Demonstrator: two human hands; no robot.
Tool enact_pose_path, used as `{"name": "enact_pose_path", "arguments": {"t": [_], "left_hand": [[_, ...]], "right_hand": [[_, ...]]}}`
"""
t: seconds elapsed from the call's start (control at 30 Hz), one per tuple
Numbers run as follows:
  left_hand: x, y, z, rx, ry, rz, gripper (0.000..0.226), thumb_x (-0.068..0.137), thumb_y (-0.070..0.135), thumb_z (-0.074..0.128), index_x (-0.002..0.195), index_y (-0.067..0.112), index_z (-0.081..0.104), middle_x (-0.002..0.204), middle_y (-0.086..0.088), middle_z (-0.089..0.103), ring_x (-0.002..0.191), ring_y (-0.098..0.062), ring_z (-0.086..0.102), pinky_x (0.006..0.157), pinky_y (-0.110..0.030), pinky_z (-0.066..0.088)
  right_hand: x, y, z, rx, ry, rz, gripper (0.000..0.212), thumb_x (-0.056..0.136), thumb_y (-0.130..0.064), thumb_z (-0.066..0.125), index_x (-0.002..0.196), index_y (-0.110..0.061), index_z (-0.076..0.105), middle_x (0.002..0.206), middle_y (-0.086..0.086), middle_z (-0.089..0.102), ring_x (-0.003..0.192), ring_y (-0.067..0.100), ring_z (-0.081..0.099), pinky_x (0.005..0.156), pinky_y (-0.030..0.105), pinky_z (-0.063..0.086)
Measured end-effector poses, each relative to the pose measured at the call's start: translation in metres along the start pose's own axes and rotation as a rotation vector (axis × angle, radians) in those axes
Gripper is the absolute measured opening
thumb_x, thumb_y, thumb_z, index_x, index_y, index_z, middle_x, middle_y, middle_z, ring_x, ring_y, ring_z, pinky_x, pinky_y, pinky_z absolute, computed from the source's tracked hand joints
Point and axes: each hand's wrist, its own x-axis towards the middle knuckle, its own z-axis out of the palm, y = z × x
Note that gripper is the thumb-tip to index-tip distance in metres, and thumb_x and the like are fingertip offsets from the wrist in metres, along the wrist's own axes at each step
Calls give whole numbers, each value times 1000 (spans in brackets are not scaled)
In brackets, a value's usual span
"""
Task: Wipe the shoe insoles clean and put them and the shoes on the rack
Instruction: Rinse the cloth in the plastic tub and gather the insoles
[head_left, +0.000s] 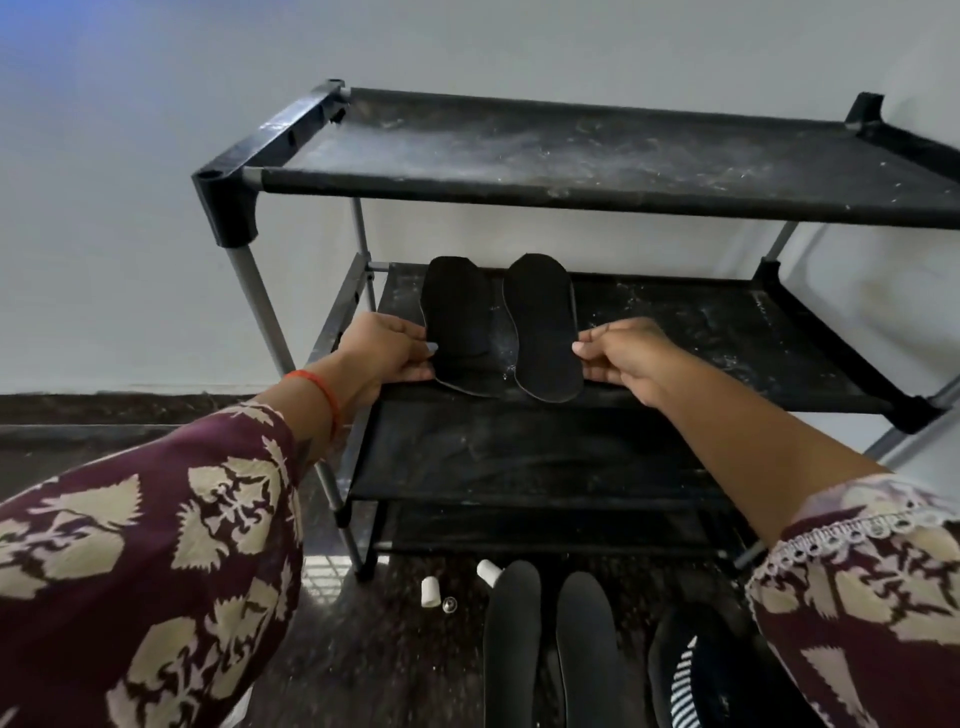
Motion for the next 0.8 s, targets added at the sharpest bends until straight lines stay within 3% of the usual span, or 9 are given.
{"name": "enact_pose_path", "arguments": {"t": [0.07,0.13,0.23,0.3,0.43,0.5,0.6,0.73,0.8], "left_hand": [[2,-2,1,29,31,0,19,82,-1,68,101,0,65,77,-8,61,48,-10,63,52,-18,56],[2,-2,2,63,73,7,19,81,4,71,99,0,67,76,-6,63,52,-11,64,57,-20,58],[-2,-2,2,197,172,27,16,81,21,74,90,8,71,75,-7,69,64,-15,66,76,-31,59],[-13,-1,2,319,272,98,23,82,34,71,85,11,72,75,-8,72,68,-18,68,81,-35,57],[-58,2,17,270,395,282,32,88,35,62,108,11,67,93,1,68,88,-12,61,87,-24,47],[-89,0,30,243,384,343,39,91,34,59,123,11,60,106,2,67,89,-6,55,86,-20,43],[-126,-17,49,201,334,390,41,90,33,59,126,14,56,111,2,67,85,-3,58,81,-16,44],[-157,-62,68,275,255,345,41,90,33,60,127,16,57,114,3,66,81,0,58,71,-4,38],[-168,-92,73,293,219,273,41,90,34,61,127,16,57,115,3,65,81,0,58,72,-5,38]], "right_hand": [[0,1,0,-6,18,-14,10,85,7,59,92,0,60,85,9,62,70,15,62,49,19,54],[-1,3,1,-33,30,-36,9,85,2,62,94,1,61,88,11,64,72,16,64,52,19,55],[-6,7,1,-101,73,-79,9,85,-13,67,84,-4,63,93,12,67,78,20,68,69,27,58],[-15,8,-2,-143,139,-129,17,87,-24,64,77,-12,61,88,10,67,77,19,67,76,30,57],[-47,14,-15,-9,188,-161,27,91,-36,55,88,-11,64,84,7,66,76,17,66,74,29,57],[-68,20,-24,84,211,-133,29,91,-39,54,89,-13,65,84,7,67,77,18,67,74,28,57],[-100,39,-38,164,218,-108,29,92,-41,52,86,-15,65,86,9,67,80,21,67,75,30,57],[-133,88,-51,185,213,-44,33,93,-41,50,95,-12,65,90,10,66,83,20,66,74,28,56],[-142,121,-54,201,220,3,32,93,-40,50,95,-12,65,89,11,66,83,20,65,73,29,56]]}}
